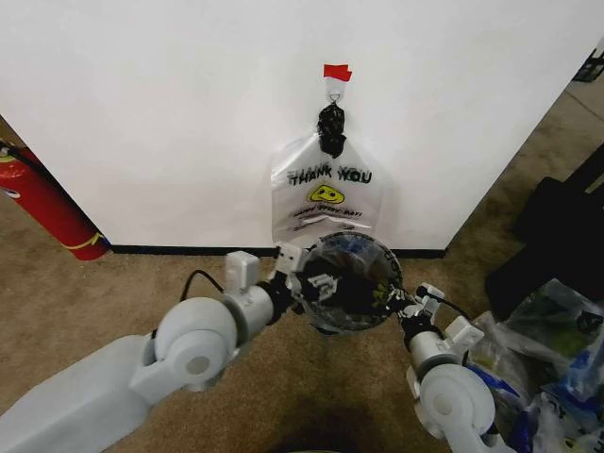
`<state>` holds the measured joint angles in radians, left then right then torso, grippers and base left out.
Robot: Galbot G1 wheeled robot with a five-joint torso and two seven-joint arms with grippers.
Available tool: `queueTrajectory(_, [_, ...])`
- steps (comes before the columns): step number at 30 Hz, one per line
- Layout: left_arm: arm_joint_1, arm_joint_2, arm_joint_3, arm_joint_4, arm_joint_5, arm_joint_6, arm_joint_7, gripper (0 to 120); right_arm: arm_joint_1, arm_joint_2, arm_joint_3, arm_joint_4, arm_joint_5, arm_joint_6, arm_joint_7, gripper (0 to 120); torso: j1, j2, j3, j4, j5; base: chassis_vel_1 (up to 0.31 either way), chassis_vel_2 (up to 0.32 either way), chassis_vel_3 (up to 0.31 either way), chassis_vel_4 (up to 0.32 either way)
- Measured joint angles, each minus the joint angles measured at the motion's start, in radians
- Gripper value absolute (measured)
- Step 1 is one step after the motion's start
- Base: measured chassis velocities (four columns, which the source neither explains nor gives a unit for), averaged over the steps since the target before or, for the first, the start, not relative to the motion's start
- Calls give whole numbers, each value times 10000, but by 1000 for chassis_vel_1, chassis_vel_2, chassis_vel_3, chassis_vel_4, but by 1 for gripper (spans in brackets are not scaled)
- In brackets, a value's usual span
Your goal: Pick up the garbage bag from the wall and place it over the trash bin.
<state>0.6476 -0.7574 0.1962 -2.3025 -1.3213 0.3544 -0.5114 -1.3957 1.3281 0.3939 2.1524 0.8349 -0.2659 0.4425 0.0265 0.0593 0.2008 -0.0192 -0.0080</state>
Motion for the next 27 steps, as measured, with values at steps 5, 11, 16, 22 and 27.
queueTrajectory(5, [80,-235,-260,687,336,-553,86,93,-66,36,-3,58,-12,-2,-15,0,1,0,1,-2,-1,0,0,0,0])
queueTrajectory(11, [99,-345,-93,1396,546,-526,622,88,-94,143,-82,158,-47,-80,-19,0,1,0,1,-2,-2,0,0,0,0])
queueTrajectory(16, [164,-388,120,1499,651,-407,942,73,-102,186,-101,164,-21,-112,-8,0,1,0,1,-1,0,0,0,0,0])
queueTrajectory(22, [103,-471,505,1933,1135,-375,1041,50,-67,210,-141,185,11,-138,0,0,1,0,1,-1,0,0,0,0,0])
queueTrajectory(27, [71,-514,567,2143,1210,-436,958,33,-65,155,-138,221,95,-151,13,0,1,-1,1,-1,0,0,0,0,0])
